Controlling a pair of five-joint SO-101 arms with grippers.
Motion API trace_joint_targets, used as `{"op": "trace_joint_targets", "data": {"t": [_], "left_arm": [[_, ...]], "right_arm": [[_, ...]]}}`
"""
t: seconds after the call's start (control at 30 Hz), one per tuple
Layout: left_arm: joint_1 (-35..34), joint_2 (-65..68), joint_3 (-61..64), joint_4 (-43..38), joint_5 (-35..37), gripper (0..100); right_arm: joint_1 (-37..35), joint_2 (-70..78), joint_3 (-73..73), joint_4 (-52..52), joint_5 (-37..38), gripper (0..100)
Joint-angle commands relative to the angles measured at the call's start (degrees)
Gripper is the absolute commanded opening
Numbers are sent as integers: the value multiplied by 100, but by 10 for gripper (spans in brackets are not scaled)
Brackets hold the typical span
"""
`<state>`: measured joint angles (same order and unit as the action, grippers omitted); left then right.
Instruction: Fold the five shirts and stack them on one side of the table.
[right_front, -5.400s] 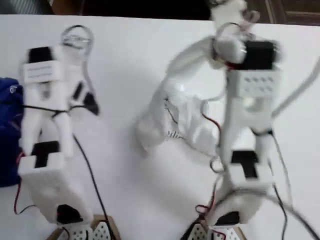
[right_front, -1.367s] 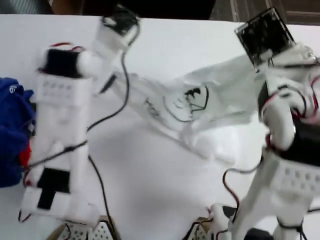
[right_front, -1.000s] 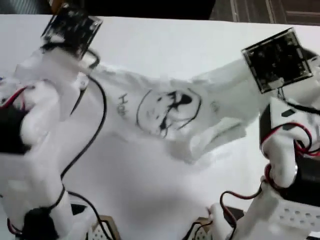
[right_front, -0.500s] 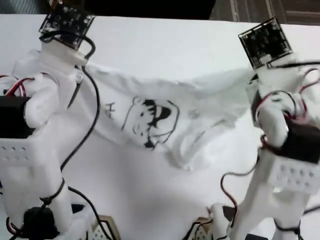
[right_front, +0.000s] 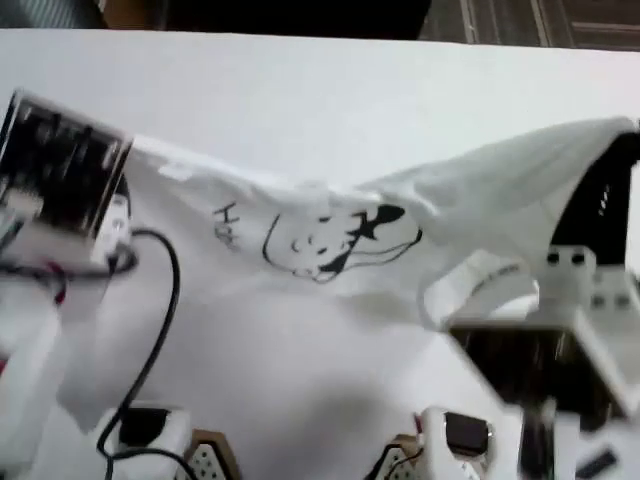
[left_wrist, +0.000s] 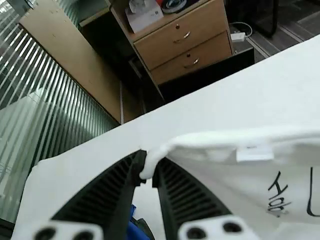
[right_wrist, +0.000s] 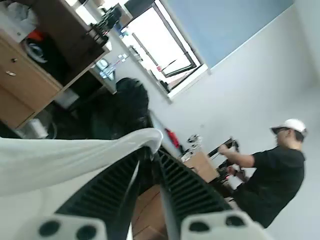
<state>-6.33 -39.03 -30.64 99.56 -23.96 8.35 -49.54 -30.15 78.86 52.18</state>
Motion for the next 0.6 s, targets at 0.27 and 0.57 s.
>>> {"op": "trace_joint_targets", "data": {"t": [0.27,0.57], "left_arm": [[-53,-659,-198,0,-44,24],[-44,-642,-189,-18,-53,24]], "right_arm": [[-22,-646,-114,-1130,1081,20],[-22,-611,-79,-1727,1705,20]]}}
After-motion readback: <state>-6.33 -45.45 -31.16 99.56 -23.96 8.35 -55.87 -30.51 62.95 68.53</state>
